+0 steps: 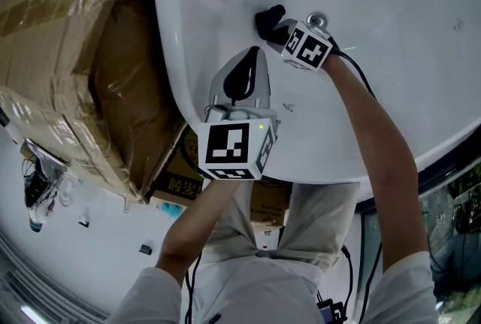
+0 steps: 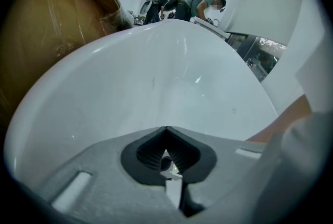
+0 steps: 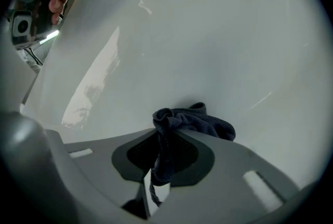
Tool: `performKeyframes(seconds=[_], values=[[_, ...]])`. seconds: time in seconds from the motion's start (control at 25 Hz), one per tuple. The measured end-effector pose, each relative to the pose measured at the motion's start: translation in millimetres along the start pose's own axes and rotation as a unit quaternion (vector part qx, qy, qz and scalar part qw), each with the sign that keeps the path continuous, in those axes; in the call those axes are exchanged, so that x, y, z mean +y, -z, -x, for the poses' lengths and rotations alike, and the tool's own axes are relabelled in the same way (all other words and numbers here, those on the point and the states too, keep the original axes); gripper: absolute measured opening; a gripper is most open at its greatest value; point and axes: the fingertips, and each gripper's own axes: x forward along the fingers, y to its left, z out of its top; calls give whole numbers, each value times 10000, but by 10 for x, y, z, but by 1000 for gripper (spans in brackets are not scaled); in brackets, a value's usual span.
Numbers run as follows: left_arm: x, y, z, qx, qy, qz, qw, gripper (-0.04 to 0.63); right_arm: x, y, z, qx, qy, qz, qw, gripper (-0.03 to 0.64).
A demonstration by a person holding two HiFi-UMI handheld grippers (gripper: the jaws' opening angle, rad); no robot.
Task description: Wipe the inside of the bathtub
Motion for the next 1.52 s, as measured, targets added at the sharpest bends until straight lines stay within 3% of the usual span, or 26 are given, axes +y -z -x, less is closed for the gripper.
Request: performKeyframes(seconds=[0.28, 0.48, 0.84, 1.04, 1.32, 1.52], values=[[-128, -70, 185, 146, -21, -190, 9997, 0, 228, 25, 467, -204, 194, -482, 9984, 49], [-346, -342, 389, 186, 194, -742, 9969, 0, 387, -261, 1064, -684, 507, -857, 9927, 49], [-718, -1042, 1154, -74, 313, -1273, 9913, 0, 842, -764, 2453, -1328, 995, -1338, 9770, 49], [-996, -1491, 1711, -340, 362, -1340, 9897, 0, 1243, -1191, 3207, -1748, 1296, -1198, 9687, 49], [-1440, -2089, 2493, -737, 647, -1645, 9815, 0, 1847, -1631, 4205, -2430, 1850, -1290, 9435, 49], [-1596, -2305, 2945, -908, 751, -1747, 9775, 0, 2335, -1822, 4766, -2783, 2136, -1237, 9282, 49]])
